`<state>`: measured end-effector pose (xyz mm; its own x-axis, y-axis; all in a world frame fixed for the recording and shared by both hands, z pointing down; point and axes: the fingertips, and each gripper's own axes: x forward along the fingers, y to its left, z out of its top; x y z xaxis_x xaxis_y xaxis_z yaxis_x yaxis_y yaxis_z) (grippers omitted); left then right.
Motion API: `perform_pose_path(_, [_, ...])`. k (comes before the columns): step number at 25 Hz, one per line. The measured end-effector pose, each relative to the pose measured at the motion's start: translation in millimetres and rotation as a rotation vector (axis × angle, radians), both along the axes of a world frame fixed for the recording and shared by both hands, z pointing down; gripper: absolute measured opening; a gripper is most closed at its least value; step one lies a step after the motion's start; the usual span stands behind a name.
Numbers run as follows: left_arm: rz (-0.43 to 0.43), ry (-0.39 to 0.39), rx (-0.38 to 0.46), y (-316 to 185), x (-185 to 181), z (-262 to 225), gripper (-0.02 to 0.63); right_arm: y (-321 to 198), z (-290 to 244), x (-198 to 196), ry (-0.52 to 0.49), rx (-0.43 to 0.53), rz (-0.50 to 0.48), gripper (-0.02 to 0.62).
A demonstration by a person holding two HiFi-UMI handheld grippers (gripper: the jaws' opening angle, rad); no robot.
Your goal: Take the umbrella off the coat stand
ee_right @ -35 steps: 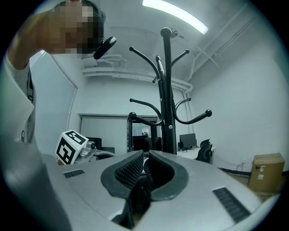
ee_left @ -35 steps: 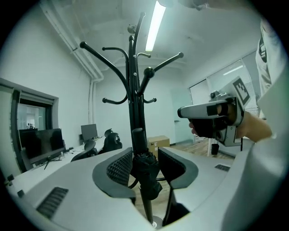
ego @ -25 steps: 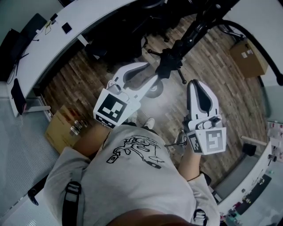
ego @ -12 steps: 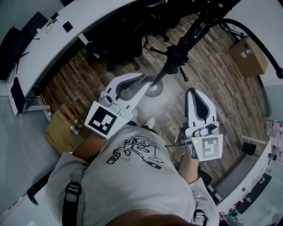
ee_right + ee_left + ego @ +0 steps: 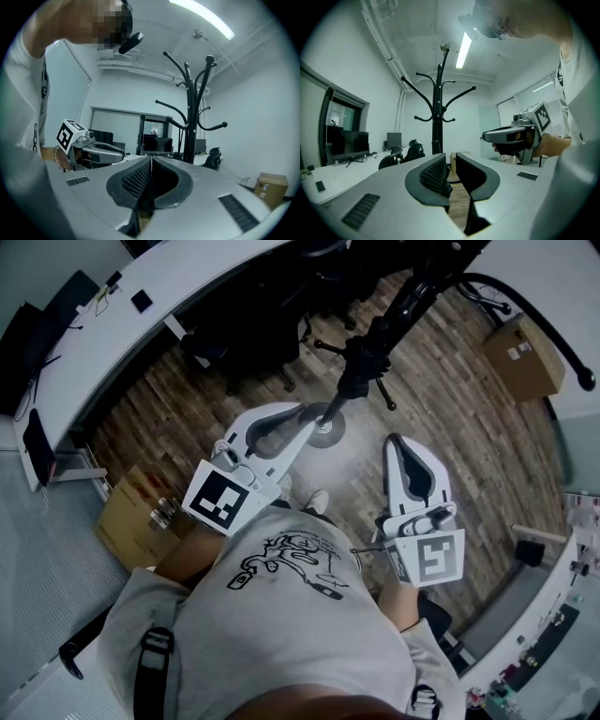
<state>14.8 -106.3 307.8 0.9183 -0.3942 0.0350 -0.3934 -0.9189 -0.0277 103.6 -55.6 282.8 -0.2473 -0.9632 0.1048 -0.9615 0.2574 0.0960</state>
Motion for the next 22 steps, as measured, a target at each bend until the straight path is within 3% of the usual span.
perform_pose_path(22, [0.002, -0.024, 0.004, -11.2, 7.3, 3.2, 0.086, -9.3, -2.1, 13.2, 0.008, -0.005, 0.013, 0.014])
